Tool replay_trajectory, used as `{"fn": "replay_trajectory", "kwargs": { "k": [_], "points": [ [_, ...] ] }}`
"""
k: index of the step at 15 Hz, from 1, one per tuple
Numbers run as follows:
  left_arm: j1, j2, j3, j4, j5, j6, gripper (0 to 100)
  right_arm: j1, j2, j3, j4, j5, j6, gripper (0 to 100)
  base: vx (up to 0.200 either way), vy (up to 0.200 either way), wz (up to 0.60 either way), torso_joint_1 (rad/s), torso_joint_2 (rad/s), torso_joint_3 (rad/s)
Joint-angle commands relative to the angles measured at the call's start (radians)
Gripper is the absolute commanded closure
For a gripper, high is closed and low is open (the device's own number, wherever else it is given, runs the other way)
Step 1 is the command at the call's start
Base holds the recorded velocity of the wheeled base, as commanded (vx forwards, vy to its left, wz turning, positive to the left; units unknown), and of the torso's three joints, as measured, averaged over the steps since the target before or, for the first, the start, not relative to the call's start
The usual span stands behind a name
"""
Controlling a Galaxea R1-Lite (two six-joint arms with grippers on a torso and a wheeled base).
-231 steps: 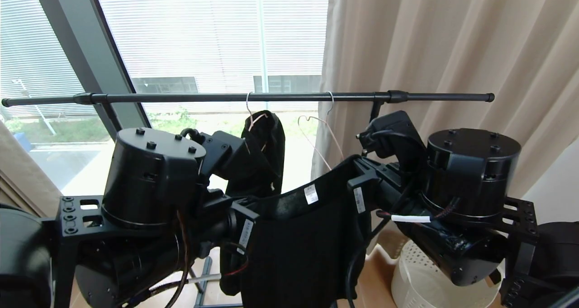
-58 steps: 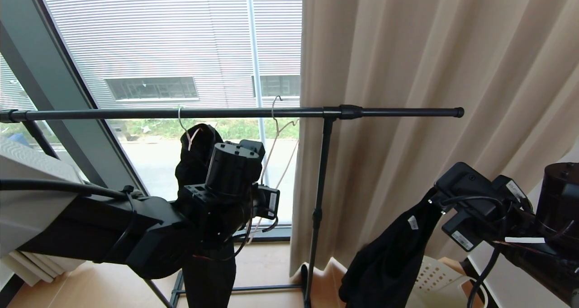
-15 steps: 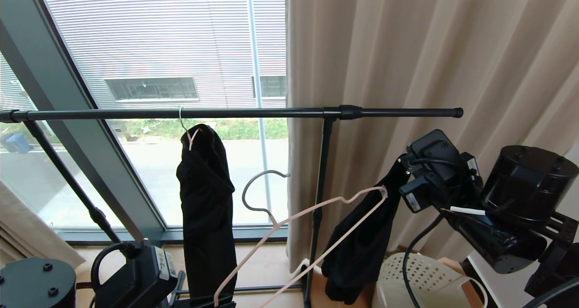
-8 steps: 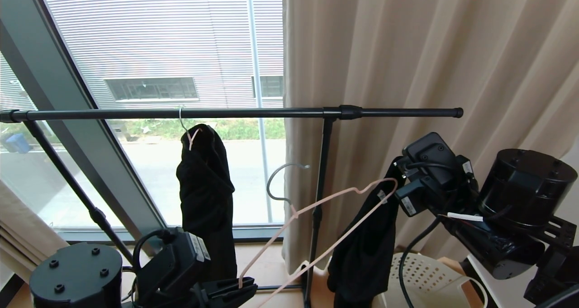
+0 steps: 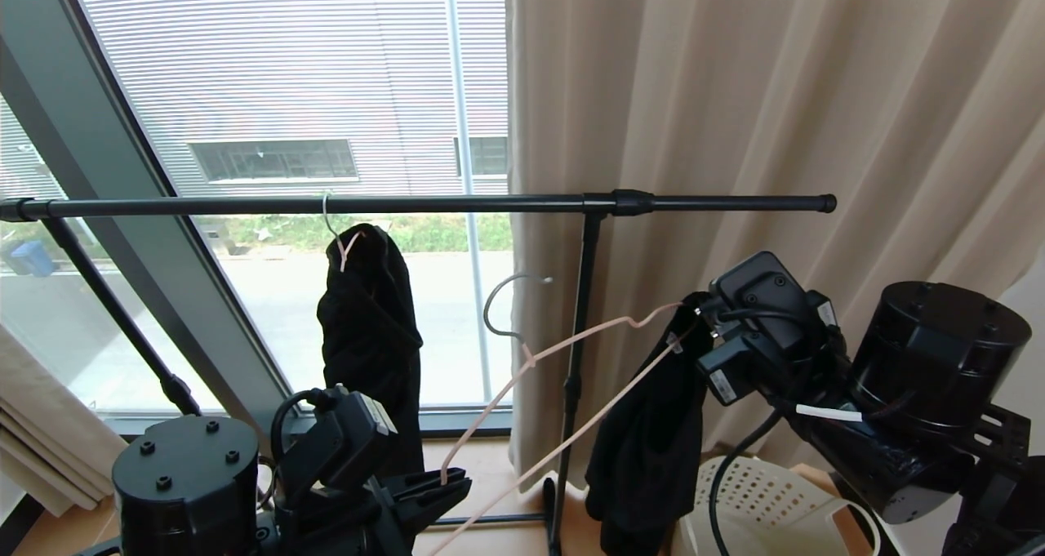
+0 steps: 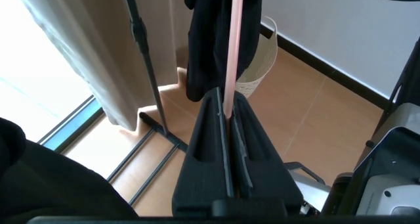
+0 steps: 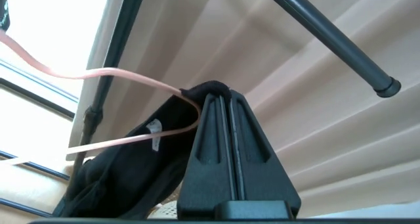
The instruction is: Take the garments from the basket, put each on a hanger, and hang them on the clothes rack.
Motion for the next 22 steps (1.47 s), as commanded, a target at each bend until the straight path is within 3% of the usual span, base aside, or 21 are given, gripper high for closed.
{"fn": "replay_trajectory", "kwargs": {
  "k": [1,7,17,22],
  "points": [
    [-0.002,0.008,0.011,-0.010,0.001,0.001,100,0.029,-0.001,0.003,0.001,-0.002,0.001,100,0.000,0.000,0.00,0.000,0.00,0.000],
    [-0.008,-0.004,0.070,-0.024,-0.001,0.009,100,0.014,0.019,-0.032,-0.001,-0.008,0.039,100,0.000,0.000,0.00,0.000,0.00,0.000],
    [-0.008,0.010,0.055,-0.025,0.001,0.001,100,0.152,0.002,0.006,-0.002,-0.009,0.058,100,0.000,0.000,0.00,0.000,0.00,0.000],
    [-0.040,0.010,0.080,-0.064,0.002,0.008,100,0.198,0.002,-0.043,-0.002,-0.020,0.114,100,0.000,0.000,0.00,0.000,0.00,0.000]
  ]
}}
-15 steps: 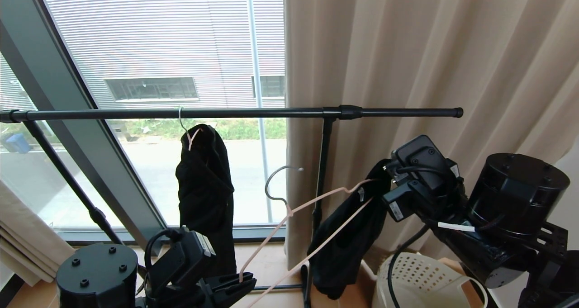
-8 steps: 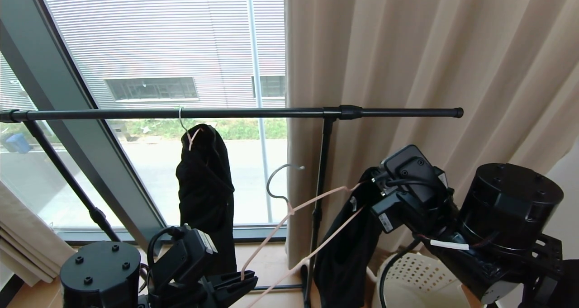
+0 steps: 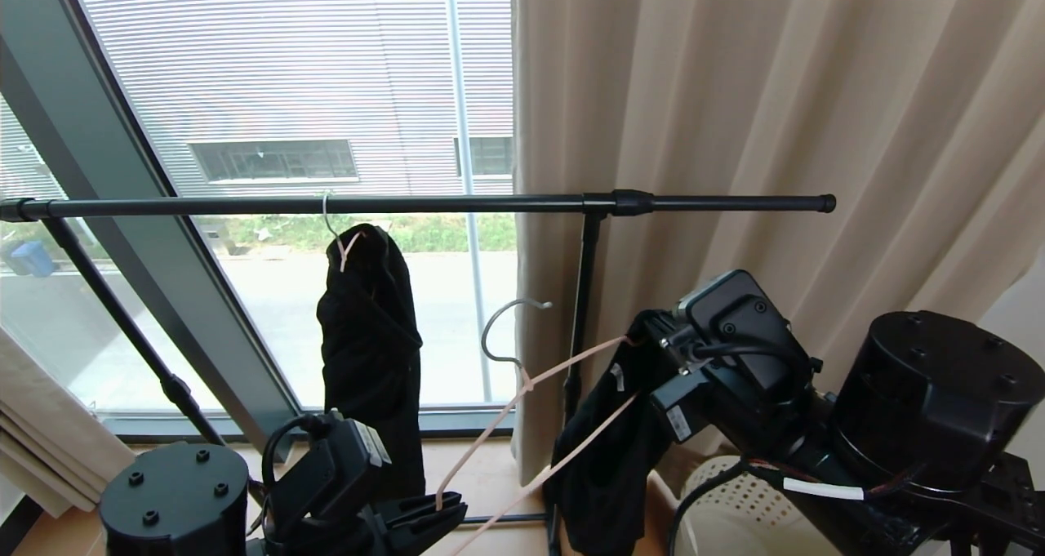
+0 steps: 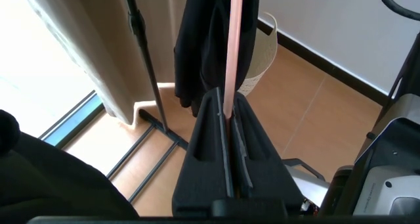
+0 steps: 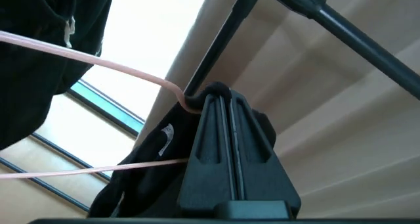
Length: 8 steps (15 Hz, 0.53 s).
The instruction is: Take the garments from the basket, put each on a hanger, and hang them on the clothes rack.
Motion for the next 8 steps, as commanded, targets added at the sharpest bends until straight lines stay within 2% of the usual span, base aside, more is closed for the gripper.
{"fn": "replay_trajectory", "kwargs": {
  "k": [1,8],
  "points": [
    [-0.015,-0.001,0.009,-0.003,-0.001,0.001,100,0.020,0.004,-0.029,0.004,-0.016,0.019,100,0.000,0.000,0.00,0.000,0.00,0.000],
    [-0.019,-0.001,0.009,-0.003,-0.001,-0.001,100,0.112,0.021,-0.044,0.003,-0.051,0.048,100,0.000,0.000,0.00,0.000,0.00,0.000]
  ]
}}
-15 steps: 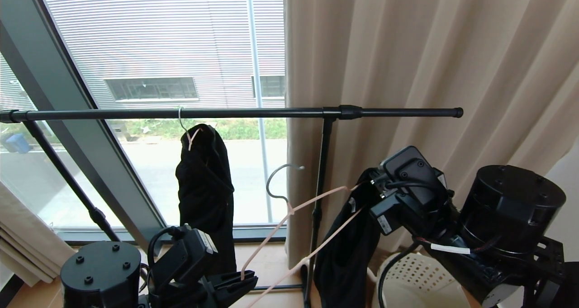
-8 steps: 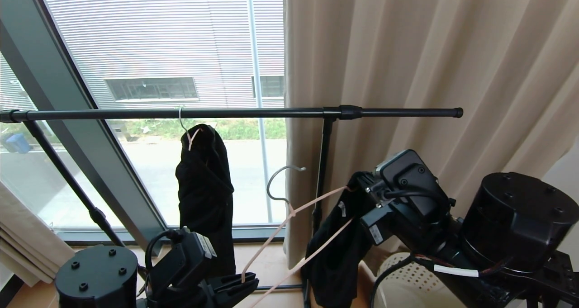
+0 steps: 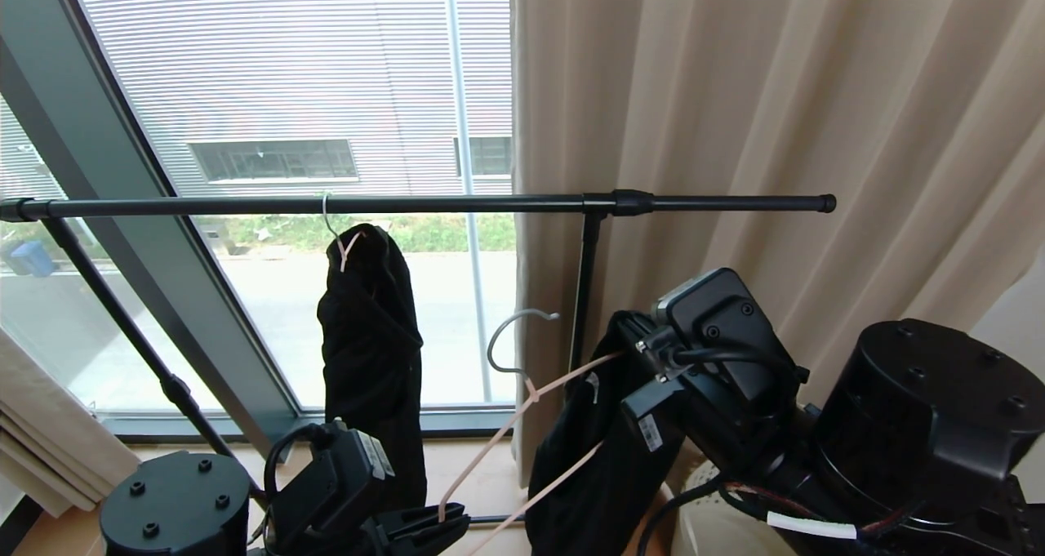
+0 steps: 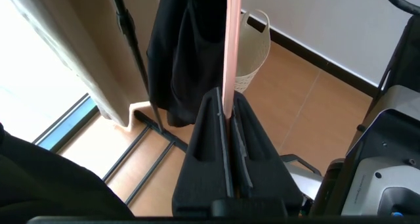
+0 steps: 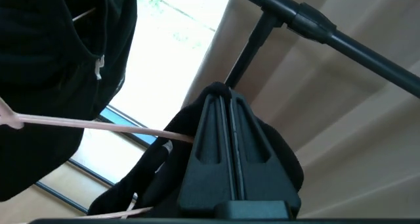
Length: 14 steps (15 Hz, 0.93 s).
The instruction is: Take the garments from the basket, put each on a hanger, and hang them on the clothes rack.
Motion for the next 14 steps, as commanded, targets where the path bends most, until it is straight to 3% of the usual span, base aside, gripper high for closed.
{"fn": "replay_trajectory", "kwargs": {
  "k": [1,14],
  "points": [
    [0.001,0.001,-0.002,0.000,0.001,-0.002,100,0.038,0.002,0.002,0.000,-0.006,0.000,100,0.000,0.000,0.00,0.000,0.00,0.000],
    [0.001,0.013,0.000,-0.032,0.001,-0.008,100,0.206,0.000,0.021,-0.003,-0.058,0.004,100,0.000,0.000,0.00,0.000,0.00,0.000]
  ]
}}
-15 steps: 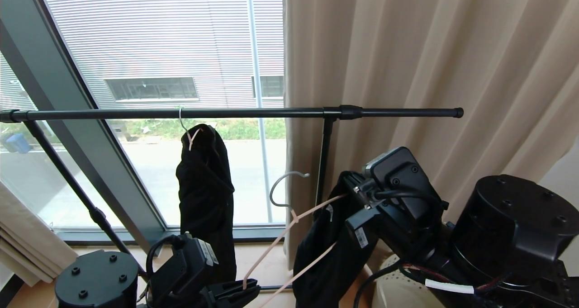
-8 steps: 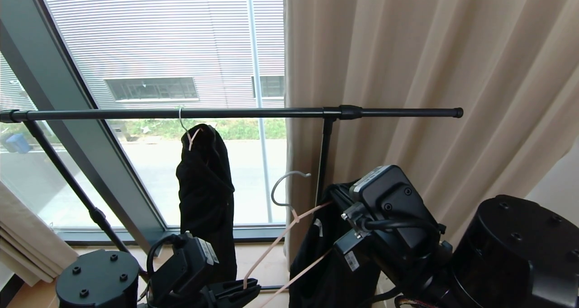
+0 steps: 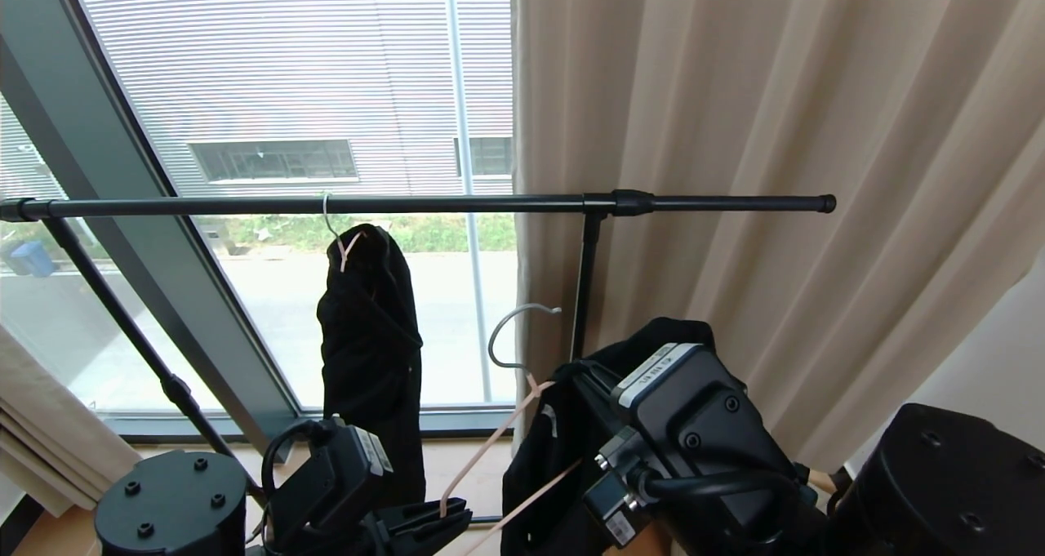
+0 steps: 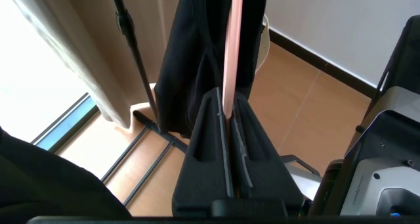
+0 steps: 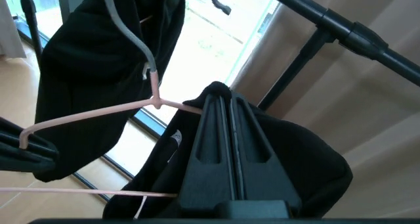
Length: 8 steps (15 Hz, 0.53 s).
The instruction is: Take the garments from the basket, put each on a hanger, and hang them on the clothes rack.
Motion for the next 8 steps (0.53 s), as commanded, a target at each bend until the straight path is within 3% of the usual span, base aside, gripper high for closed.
{"fn": "replay_trajectory", "kwargs": {
  "k": [1,8],
  "points": [
    [0.000,0.011,0.003,-0.018,0.001,-0.001,100,0.027,-0.001,0.003,-0.001,-0.002,0.000,100,0.000,0.000,0.00,0.000,0.00,0.000],
    [-0.003,0.022,0.047,-0.105,0.000,0.002,100,-0.002,-0.009,0.002,-0.003,-0.004,0.000,100,0.000,0.000,0.00,0.000,0.00,0.000]
  ]
}}
